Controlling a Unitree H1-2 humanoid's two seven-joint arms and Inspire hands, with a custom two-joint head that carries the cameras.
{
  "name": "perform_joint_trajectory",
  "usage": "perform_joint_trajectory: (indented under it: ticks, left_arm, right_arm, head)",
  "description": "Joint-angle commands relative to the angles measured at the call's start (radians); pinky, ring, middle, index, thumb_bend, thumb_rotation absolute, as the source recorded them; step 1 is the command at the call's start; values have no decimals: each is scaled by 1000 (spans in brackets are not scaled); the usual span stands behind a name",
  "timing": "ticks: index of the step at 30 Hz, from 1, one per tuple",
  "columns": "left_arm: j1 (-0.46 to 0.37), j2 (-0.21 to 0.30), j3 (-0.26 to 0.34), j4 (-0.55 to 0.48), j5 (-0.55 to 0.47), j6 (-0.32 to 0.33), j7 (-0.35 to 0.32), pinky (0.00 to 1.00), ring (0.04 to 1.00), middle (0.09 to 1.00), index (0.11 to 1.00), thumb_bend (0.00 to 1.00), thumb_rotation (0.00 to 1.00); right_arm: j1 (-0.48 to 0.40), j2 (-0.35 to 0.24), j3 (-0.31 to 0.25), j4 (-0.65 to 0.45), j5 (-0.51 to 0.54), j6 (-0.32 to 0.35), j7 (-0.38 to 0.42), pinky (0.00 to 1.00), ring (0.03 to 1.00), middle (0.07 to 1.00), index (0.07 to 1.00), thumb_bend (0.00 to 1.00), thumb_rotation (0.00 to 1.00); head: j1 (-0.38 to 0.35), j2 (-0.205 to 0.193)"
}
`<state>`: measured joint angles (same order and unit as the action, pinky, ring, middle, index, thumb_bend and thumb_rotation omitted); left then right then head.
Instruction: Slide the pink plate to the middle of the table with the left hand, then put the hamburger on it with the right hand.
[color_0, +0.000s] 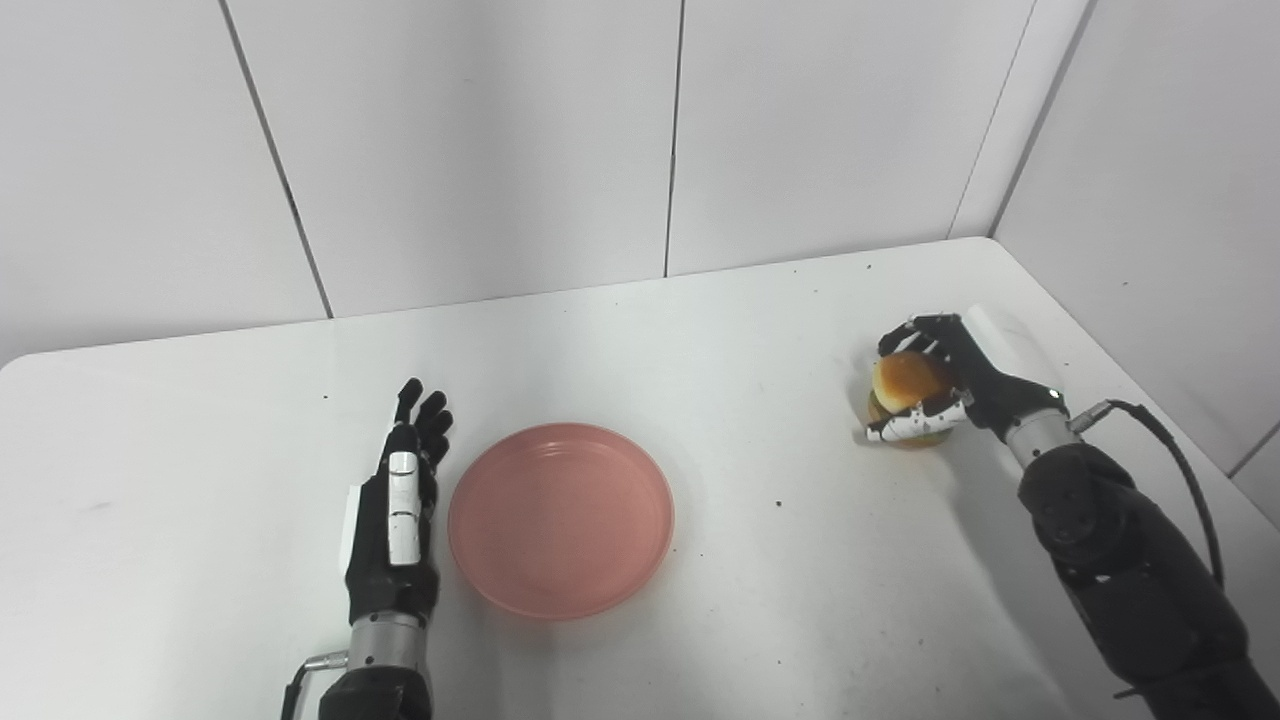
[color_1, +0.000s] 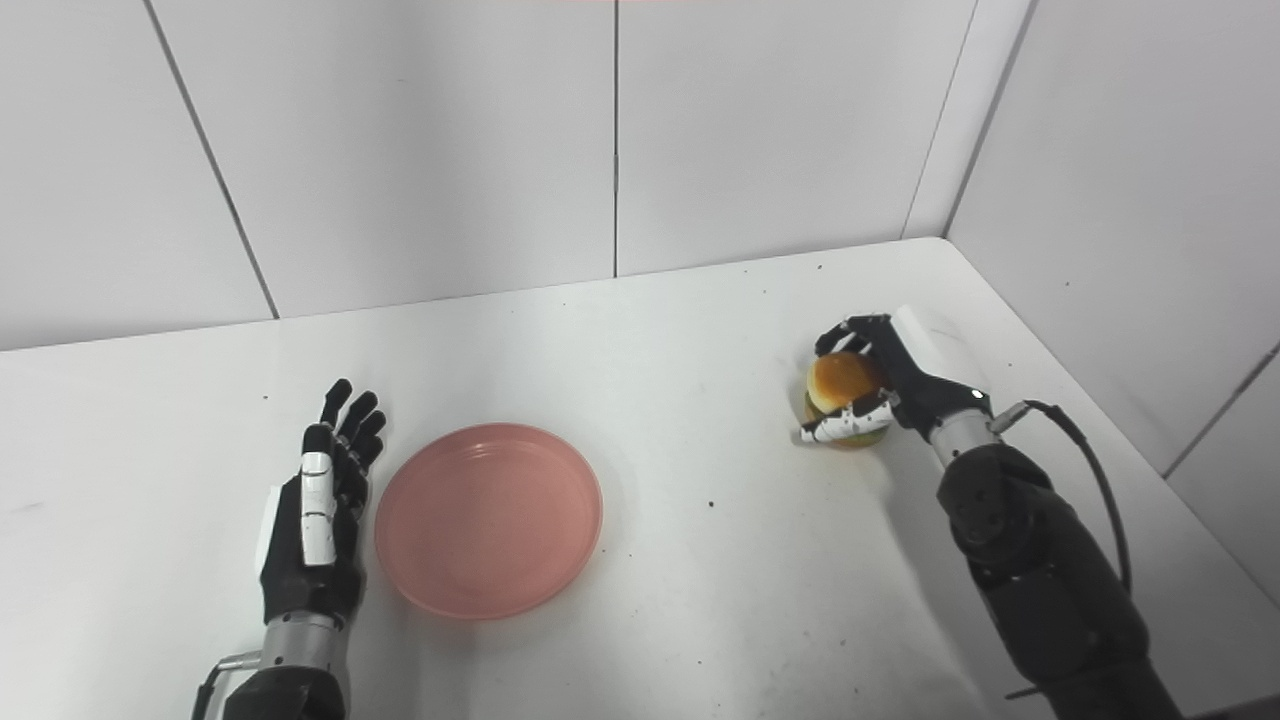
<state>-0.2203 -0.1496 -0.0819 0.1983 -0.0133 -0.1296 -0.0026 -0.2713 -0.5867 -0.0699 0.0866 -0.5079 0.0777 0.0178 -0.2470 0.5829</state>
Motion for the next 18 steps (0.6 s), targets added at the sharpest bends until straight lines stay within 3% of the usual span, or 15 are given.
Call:
perform_joint_trajectory:
  ticks: [1,9,14,17,18]
  left_arm:
    - [47,8,0,20,17,13,8,972,938,930,930,701,1000]
    - [49,-2,-5,21,16,6,11,974,936,931,932,711,1000]
    - [50,-13,-18,30,37,-7,26,964,928,926,931,689,1000]
    - [54,-29,-31,21,62,19,43,982,943,934,938,713,1000]
    - [56,-37,-36,24,74,14,53,942,928,924,930,713,1000]
  right_arm:
    - [-29,-22,-26,-58,0,-21,-39,311,370,446,522,523,0]
    - [-33,-14,-35,-196,1,34,7,327,399,450,513,525,0]
    - [-39,9,-18,-267,49,9,47,274,344,435,521,523,0]
    - [-59,34,24,-290,58,-54,58,288,356,438,525,522,0]
    - [-68,40,40,-289,72,-80,64,304,371,440,523,522,0]
  head:
    - [0,1]
    - [25,5]
    - [91,15]
    - [157,19]
    - [194,19]
